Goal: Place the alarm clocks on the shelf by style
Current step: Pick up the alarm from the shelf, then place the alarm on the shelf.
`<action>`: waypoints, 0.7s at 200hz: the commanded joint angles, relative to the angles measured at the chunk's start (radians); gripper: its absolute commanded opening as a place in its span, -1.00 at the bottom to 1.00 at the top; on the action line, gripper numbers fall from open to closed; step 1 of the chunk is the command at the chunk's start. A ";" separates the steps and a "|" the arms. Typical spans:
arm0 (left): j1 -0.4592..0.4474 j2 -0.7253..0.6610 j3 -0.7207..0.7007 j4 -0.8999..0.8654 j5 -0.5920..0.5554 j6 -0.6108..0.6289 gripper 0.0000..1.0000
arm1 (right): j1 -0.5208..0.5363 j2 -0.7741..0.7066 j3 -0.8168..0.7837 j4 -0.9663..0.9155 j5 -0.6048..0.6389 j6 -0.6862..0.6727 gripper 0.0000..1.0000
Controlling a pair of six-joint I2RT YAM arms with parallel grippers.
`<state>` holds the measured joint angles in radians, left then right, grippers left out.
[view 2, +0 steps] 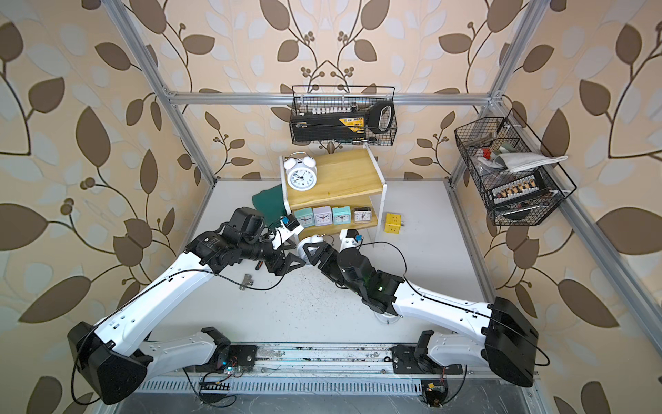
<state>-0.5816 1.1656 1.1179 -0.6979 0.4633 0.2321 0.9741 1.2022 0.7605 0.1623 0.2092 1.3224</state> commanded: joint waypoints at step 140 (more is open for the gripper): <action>0.076 -0.064 0.009 -0.061 0.218 0.053 0.58 | -0.066 0.080 0.756 -0.831 0.281 -0.900 0.26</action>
<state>-0.5224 1.1255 1.1179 -0.7498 0.6388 0.2630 0.9176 1.2526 1.4193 -0.5816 0.3996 0.5526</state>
